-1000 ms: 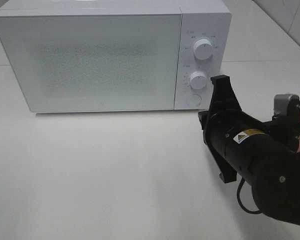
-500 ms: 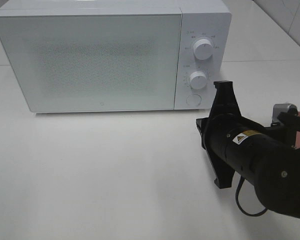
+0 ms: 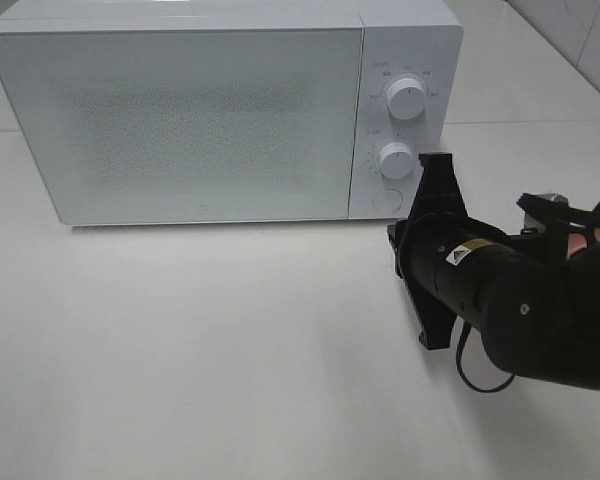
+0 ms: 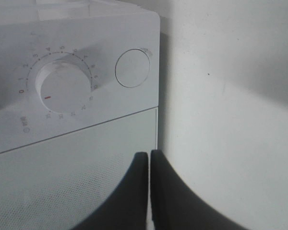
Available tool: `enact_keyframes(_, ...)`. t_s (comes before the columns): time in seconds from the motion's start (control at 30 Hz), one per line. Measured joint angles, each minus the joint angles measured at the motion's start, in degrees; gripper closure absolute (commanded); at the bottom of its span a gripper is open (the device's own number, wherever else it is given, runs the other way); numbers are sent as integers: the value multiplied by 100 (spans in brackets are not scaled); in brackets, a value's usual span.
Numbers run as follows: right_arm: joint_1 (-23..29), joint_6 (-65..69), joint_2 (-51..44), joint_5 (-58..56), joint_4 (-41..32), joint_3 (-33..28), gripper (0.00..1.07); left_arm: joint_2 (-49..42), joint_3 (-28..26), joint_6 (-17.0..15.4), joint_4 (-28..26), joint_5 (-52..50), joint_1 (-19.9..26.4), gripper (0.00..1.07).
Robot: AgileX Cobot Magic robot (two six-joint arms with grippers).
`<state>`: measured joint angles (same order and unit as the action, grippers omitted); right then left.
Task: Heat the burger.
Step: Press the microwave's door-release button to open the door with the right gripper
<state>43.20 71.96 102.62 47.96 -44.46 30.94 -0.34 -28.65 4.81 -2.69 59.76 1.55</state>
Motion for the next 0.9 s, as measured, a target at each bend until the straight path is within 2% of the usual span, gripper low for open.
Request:
enact_keyframes(0.63, -802, 149, 808, -132, 705, 819, 107, 0, 0, 0, 0, 0, 0, 7)
enact_keyframes(0.9, -882, 149, 1157, -149, 796, 1129, 107, 0, 0, 0, 0, 0, 0, 7)
